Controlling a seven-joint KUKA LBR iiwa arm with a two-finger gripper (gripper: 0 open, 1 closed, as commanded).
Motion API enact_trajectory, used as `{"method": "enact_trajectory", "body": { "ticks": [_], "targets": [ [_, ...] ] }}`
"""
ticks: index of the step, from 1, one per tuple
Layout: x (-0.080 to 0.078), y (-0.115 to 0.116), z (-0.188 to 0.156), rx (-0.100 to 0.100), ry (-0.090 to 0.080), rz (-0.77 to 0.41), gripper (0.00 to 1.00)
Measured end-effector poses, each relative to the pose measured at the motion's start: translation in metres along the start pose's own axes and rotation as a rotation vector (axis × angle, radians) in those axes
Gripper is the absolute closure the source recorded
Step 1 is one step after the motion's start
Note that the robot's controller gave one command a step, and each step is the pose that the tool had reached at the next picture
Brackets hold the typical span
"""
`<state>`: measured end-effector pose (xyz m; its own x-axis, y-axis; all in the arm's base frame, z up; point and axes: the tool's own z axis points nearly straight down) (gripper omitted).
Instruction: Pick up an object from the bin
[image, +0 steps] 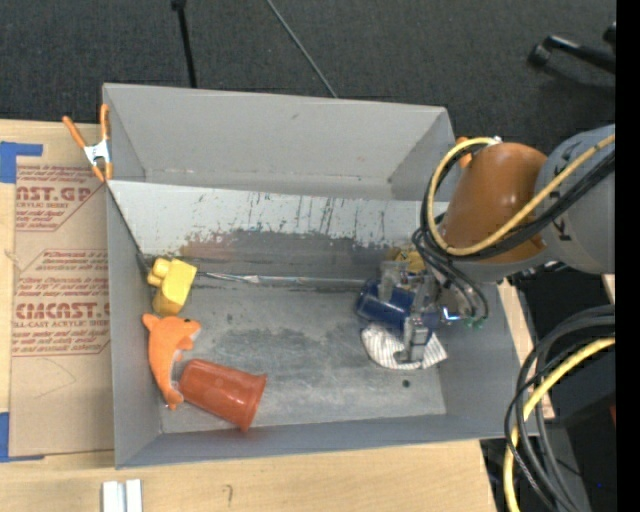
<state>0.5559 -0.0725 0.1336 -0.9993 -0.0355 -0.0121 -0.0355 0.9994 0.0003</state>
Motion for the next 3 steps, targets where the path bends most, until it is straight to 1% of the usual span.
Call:
{"method": "enact_trajectory", "body": {
  "ticks": [1, 2, 3],
  "targets": [
    [0.0187, -0.0220, 0.0455, -0.005, 0.015, -0.005, 1.00],
    [0.0203, -0.0219, 0.0462, -0.006, 0.022, -0.006, 0.00],
    [0.0181, -0.0242, 0.0453, -0.002, 0.012, -0.002, 1.00]
  ]
}}
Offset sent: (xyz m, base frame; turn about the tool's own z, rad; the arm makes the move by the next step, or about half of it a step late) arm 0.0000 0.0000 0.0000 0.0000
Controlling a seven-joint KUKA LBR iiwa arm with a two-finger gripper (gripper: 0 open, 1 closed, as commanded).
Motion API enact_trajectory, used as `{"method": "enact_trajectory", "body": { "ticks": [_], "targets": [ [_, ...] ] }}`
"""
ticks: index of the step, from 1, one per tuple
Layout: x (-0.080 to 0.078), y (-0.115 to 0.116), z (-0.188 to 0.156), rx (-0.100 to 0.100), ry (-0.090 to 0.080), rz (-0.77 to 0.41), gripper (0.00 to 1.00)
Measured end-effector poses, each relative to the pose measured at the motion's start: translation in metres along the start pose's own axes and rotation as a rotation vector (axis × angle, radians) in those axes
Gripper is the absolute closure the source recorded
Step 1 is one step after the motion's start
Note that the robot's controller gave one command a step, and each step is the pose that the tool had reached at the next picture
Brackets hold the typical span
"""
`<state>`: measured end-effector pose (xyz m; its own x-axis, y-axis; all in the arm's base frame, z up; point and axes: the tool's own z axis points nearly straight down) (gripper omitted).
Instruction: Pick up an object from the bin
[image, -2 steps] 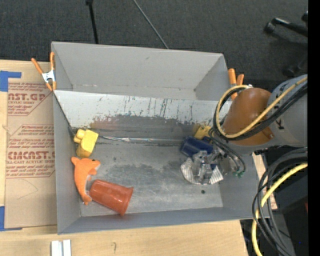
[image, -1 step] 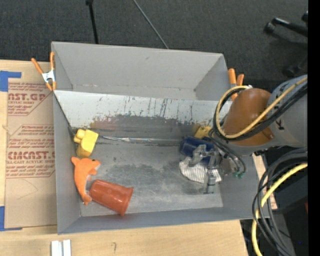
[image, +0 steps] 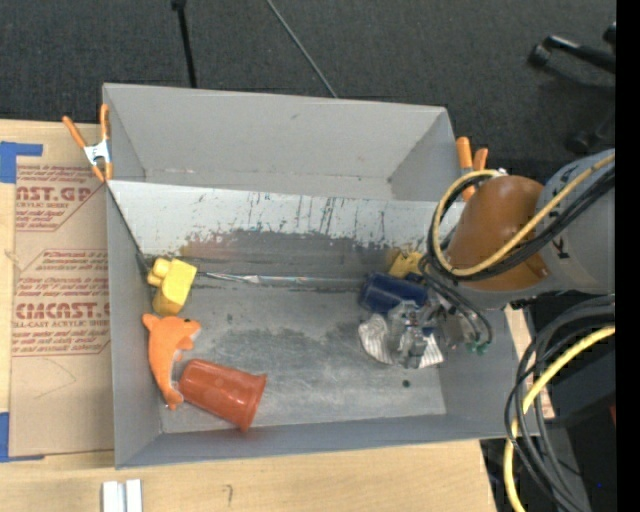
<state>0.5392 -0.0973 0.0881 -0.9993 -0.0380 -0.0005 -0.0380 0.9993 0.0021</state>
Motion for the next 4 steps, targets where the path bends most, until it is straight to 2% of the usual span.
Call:
{"method": "enact_trajectory", "body": {
  "ticks": [2, 3, 4],
  "targets": [
    [0.0000, 0.0000, -0.0001, 0.000, 0.000, 0.000, 1.00],
    [0.0057, 0.0011, 0.0013, 0.000, 0.005, -0.144, 0.00],
    [0.0058, 0.0011, 0.0014, 0.000, 0.005, -0.144, 0.00]
  ]
}}
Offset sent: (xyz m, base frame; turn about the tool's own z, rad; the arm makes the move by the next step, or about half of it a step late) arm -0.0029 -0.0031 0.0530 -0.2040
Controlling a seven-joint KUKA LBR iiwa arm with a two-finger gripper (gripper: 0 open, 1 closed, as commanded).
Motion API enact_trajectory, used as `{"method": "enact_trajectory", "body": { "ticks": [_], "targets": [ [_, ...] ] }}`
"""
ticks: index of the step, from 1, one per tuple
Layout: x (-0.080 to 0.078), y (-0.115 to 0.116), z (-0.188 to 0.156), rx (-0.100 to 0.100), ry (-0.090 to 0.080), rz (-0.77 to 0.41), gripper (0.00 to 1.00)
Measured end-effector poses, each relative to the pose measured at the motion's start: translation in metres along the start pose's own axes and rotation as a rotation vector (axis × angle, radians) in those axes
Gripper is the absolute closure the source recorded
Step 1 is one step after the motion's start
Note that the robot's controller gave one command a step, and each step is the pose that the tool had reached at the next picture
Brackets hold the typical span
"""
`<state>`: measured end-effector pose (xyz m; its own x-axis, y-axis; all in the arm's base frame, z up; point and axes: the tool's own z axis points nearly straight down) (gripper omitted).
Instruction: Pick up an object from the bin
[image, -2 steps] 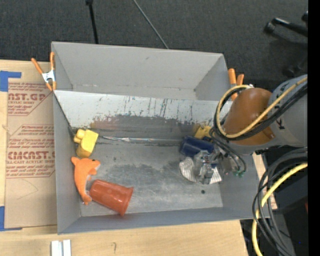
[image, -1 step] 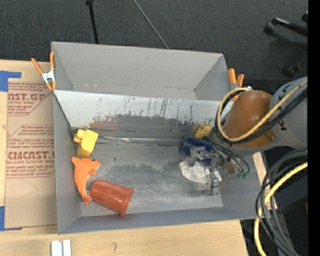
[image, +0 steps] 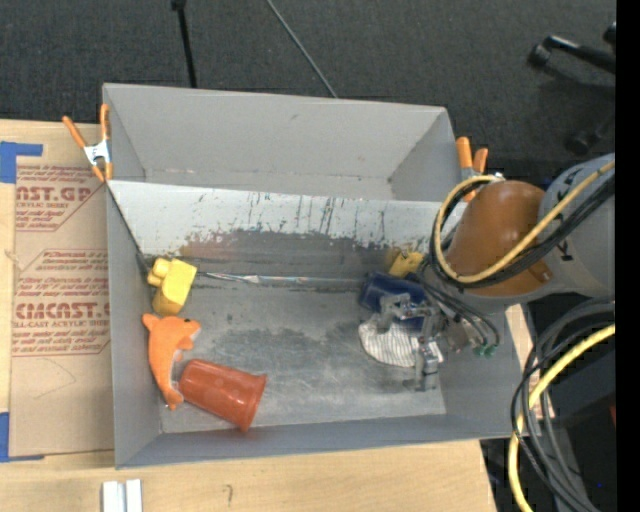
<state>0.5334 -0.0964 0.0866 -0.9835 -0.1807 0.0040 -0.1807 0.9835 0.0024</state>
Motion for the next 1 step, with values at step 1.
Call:
{"method": "enact_trajectory", "body": {
  "ticks": [1],
  "targets": [
    [-0.0017, -0.0166, 0.0169, -0.001, -0.004, -0.049, 1.00]
  ]
}}
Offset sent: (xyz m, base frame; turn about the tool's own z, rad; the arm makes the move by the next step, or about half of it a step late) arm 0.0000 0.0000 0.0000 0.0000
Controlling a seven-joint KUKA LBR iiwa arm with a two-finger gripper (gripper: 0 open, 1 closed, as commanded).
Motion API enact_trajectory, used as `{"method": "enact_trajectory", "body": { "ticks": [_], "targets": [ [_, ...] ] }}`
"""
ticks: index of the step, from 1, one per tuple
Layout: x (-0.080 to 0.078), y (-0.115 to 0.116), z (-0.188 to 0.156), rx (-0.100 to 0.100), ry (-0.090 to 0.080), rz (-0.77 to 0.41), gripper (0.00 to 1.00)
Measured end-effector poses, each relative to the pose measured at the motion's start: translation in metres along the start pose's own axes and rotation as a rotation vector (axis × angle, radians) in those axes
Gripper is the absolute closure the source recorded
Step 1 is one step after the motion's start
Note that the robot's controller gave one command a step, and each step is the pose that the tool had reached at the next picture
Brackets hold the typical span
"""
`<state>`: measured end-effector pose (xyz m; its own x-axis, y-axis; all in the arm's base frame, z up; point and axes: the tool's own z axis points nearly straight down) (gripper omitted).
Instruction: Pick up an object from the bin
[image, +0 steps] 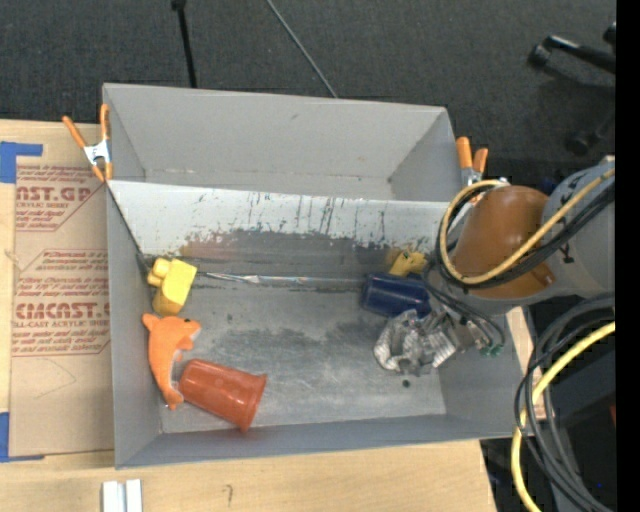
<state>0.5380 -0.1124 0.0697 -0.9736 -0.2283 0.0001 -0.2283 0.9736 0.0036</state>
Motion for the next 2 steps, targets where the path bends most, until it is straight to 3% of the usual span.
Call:
{"method": "enact_trajectory", "body": {
  "ticks": [1, 2],
  "targets": [
    [0.000, 0.000, 0.000, 0.000, 0.000, 0.001, 1.00],
    [0.013, 0.011, -0.039, -0.001, 0.007, -0.013, 1.00]
  ]
}}
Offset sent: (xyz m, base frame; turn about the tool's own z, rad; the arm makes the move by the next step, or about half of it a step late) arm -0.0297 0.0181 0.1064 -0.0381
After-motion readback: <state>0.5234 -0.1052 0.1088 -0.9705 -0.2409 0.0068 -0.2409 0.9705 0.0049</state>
